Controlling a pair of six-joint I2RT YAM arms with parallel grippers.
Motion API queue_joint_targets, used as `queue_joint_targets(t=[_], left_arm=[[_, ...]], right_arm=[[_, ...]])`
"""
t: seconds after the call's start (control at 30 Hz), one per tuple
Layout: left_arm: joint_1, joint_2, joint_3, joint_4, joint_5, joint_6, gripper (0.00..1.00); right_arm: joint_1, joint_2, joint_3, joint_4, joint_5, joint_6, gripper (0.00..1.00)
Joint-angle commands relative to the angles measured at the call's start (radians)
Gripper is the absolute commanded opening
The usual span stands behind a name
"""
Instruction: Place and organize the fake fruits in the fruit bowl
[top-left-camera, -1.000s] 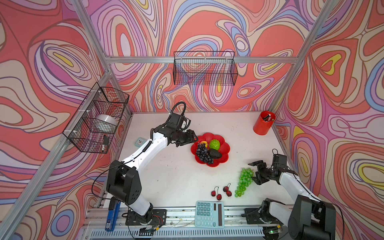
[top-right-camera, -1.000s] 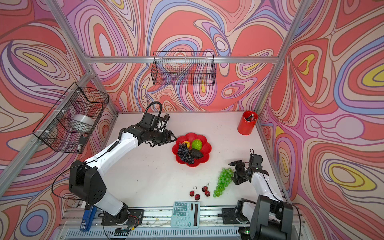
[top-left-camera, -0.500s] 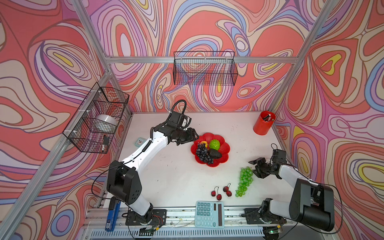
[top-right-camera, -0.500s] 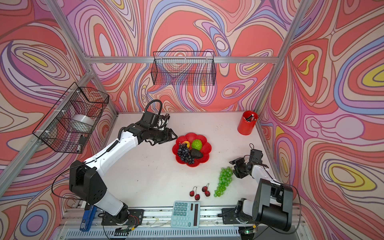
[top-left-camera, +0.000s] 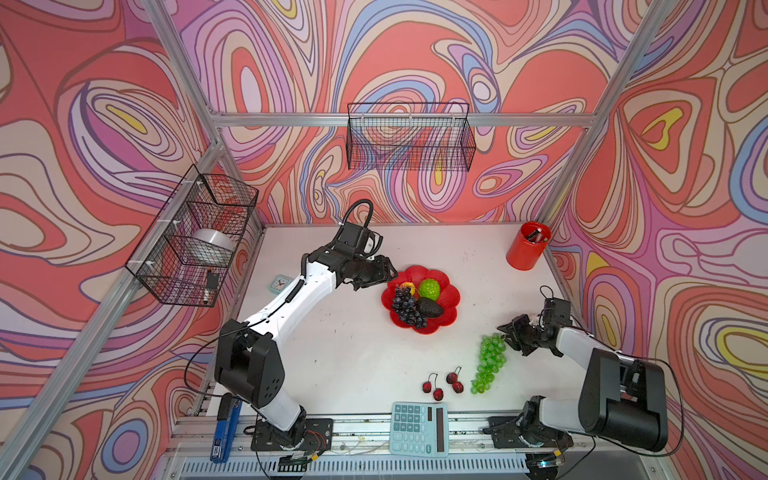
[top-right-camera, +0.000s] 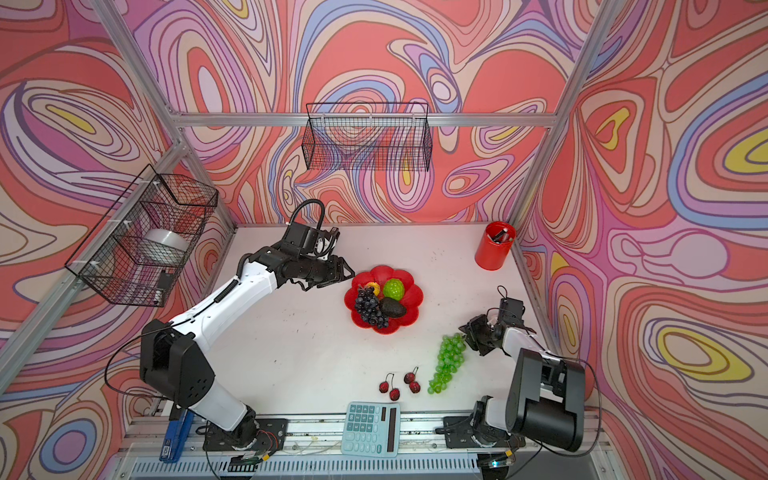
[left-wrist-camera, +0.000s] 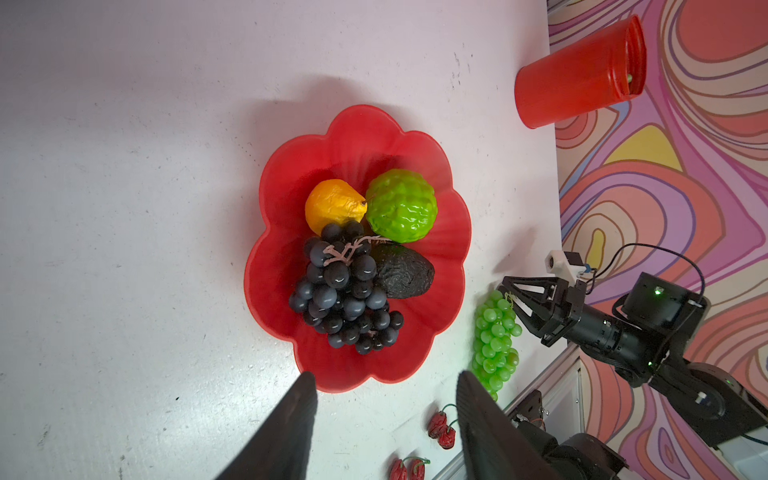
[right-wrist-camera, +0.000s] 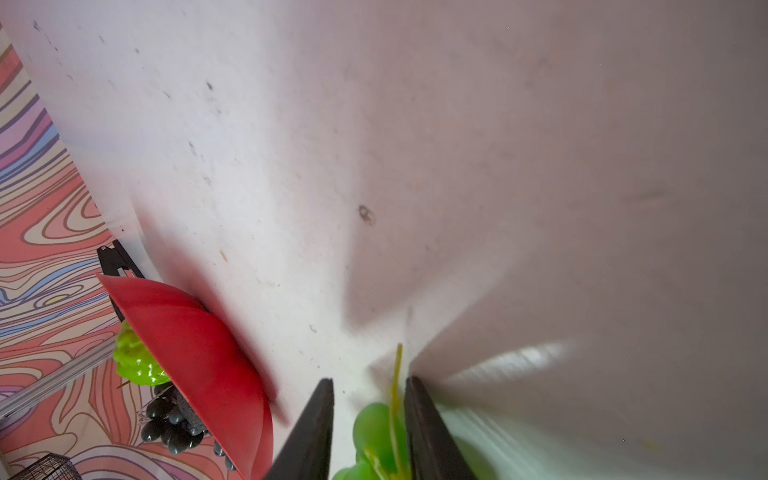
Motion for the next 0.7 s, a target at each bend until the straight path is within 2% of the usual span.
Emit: queue_joint_targets(t=[0.0, 0.13, 0.4, 0.57, 0.67], left_arm=[[-0.004, 0.000, 0.024, -0.033, -0.013, -0.008, 0.57], [-0.003, 0.001, 0.030, -0.037, -0.019, -0.005, 0.57], [-0.004, 0.001, 0.032, -0.042, -0.022, -0.004, 0.57], [-0.003, 0.005, 0.035, -0.044, -0.023, -0.001, 0.57], [-0.003, 0.009, 0.041, -0.054, -0.026, -0.001, 0.57]], right_arm=[[-0.004, 0.003, 0.008, -0.009, -0.004, -0.027, 0.29], [-0.005, 0.009, 0.006, -0.006, -0.006, -0.038, 0.21], [-0.005, 0.020, 0.025, -0.026, -0.004, -0.085, 0.13], [-0.005, 0.013, 0.029, -0.018, -0.021, -0.108, 0.04], [-0.005, 0.012, 0.028, -0.011, -0.026, -0.124, 0.03]])
